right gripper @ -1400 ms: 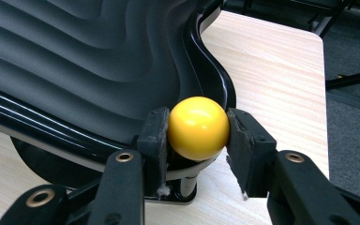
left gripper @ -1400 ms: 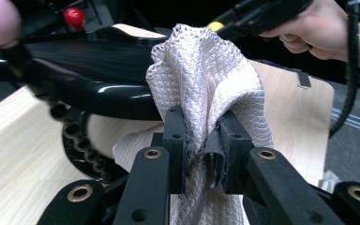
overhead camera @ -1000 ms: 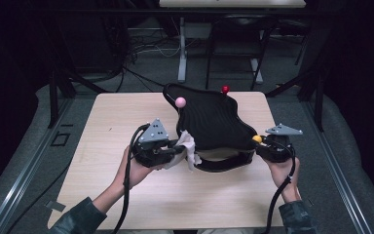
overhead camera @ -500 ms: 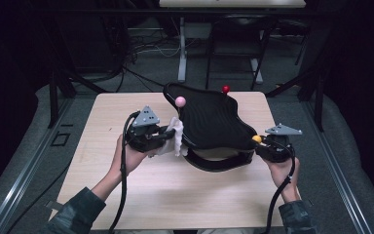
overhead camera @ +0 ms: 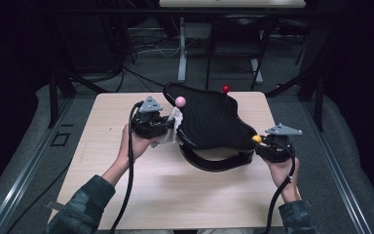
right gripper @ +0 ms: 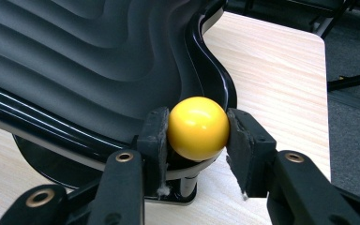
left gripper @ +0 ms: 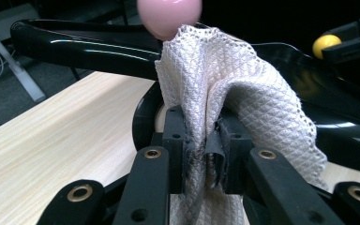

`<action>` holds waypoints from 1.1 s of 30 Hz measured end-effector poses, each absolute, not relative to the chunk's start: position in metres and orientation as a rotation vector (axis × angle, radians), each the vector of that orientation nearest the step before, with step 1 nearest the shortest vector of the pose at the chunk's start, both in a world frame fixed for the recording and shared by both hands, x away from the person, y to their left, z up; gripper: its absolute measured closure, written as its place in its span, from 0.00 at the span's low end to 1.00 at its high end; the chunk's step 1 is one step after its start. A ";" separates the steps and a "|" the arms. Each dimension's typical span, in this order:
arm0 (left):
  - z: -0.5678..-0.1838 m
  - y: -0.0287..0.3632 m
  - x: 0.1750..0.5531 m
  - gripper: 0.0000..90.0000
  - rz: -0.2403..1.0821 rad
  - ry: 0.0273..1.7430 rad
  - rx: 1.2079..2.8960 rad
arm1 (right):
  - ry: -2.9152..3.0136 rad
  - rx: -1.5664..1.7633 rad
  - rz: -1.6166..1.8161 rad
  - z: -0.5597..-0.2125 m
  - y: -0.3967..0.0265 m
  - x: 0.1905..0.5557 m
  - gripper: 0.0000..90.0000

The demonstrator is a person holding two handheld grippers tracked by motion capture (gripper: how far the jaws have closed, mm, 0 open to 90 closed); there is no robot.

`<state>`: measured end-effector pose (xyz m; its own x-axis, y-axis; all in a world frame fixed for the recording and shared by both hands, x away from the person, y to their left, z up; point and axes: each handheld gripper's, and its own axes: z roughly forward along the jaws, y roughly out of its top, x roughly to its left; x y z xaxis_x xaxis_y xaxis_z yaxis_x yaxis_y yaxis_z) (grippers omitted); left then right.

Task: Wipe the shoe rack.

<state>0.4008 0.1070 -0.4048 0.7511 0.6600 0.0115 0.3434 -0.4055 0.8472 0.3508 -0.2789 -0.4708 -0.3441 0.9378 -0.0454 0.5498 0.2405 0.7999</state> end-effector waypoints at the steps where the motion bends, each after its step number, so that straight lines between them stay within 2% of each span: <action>1: -0.406 0.106 0.403 0.85 0.433 0.763 2.023 | 1.989 1.354 0.956 -0.471 -0.279 0.351 0.66; 13: -0.419 0.098 0.421 0.84 0.427 0.805 2.026 | 1.987 1.353 0.958 -0.471 -0.279 0.351 0.66; 33: -0.447 0.097 0.428 0.83 0.390 0.818 2.039 | 1.989 1.347 0.961 -0.471 -0.279 0.351 0.66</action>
